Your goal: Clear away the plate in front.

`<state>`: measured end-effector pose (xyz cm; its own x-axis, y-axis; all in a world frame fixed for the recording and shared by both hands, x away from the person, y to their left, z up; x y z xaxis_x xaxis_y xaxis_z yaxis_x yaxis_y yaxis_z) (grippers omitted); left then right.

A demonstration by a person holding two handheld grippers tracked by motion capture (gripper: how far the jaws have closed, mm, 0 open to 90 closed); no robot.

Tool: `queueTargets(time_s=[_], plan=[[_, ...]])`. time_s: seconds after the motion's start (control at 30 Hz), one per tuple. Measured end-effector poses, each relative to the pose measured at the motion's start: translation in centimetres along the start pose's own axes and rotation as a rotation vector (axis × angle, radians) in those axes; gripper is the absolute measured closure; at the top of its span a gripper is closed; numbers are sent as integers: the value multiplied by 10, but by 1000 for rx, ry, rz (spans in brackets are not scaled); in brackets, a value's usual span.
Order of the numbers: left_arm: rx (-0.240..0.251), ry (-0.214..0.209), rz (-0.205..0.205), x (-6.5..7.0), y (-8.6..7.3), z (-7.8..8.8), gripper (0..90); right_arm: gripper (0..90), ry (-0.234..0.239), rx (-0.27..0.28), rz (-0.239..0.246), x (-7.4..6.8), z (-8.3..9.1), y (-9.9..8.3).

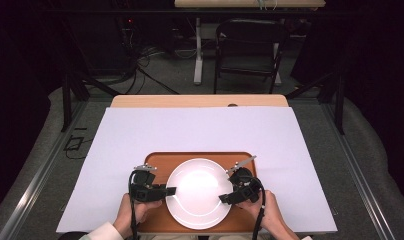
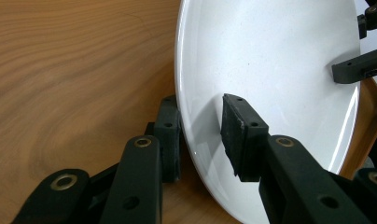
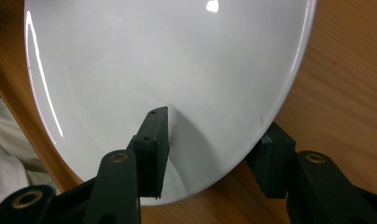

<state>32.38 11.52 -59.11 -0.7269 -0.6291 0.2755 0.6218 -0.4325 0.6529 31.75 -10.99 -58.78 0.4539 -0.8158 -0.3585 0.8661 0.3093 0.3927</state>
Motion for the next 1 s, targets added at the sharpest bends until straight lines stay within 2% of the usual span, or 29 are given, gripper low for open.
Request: queueTargets(time_s=[0.4,0.53,0.7,0.83,1.0], plan=[[-34,23,-3,-1,-4,1,659,448,-29,-4,13,-4,-7,2],[-44,28,-2,-2,-6,1,656,376,-63,-6,19,-8,-12,3],[-61,42,-25,-2,-7,2,650,333,-72,-19,31,-9,-17,4],[-72,45,-16,-4,-8,2,644,269,-86,-32,53,-10,-21,5],[-73,53,-16,-5,-9,2,650,255,-79,-49,54,-11,-23,5]])
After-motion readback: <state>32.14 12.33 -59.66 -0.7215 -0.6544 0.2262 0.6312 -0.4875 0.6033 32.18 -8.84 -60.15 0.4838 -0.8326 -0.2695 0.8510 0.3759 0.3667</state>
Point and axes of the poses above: each handheld gripper's, and its own axes: z roughly backward along the jaws, y roughly out of its top, x roughly to its right, the point moved 8 cm from there along -z, roughly forward along the jaws, and after that the axes turned 15 degrees about -z, right-handed, at the moved point
